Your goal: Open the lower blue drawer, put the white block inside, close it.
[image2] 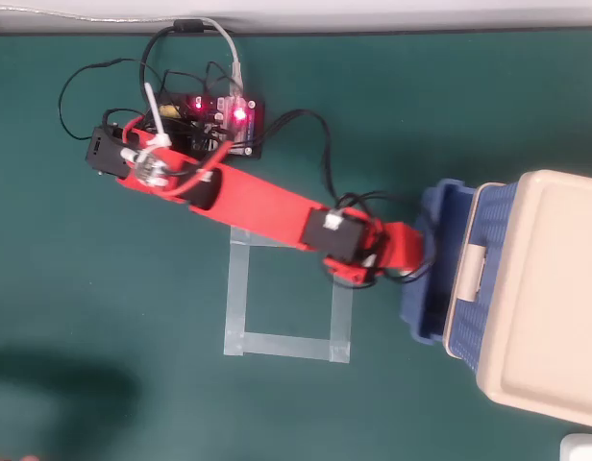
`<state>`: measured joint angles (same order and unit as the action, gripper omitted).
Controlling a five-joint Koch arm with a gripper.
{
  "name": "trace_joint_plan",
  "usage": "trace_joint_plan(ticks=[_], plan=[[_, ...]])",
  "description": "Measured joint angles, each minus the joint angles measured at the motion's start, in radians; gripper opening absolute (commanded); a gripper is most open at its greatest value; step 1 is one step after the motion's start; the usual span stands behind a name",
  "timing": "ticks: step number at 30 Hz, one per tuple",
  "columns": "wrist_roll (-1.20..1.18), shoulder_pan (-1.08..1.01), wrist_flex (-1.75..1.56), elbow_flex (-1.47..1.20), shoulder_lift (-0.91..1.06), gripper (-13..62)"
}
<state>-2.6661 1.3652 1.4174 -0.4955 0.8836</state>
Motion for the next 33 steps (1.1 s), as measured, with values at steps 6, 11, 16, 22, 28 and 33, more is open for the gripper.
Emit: trace_joint_plan(ticks=[6, 11, 16, 22, 28, 33], plan=[[-0.008, 0.037, -0.067, 0.245, -0.175, 33.9], [-0.02, 0.023, 0.239, 0.279, -0.043, 33.8], [-0.015, -0.175, 0.554, 0.209, 0.36, 33.9], [0.319, -0.64, 0.557, -0.382, 0.815, 33.9], [0.988, -1.293, 0.466, -1.019, 0.928, 33.9], [1.471, -1.563, 0.199, -1.483, 0.954, 34.0]])
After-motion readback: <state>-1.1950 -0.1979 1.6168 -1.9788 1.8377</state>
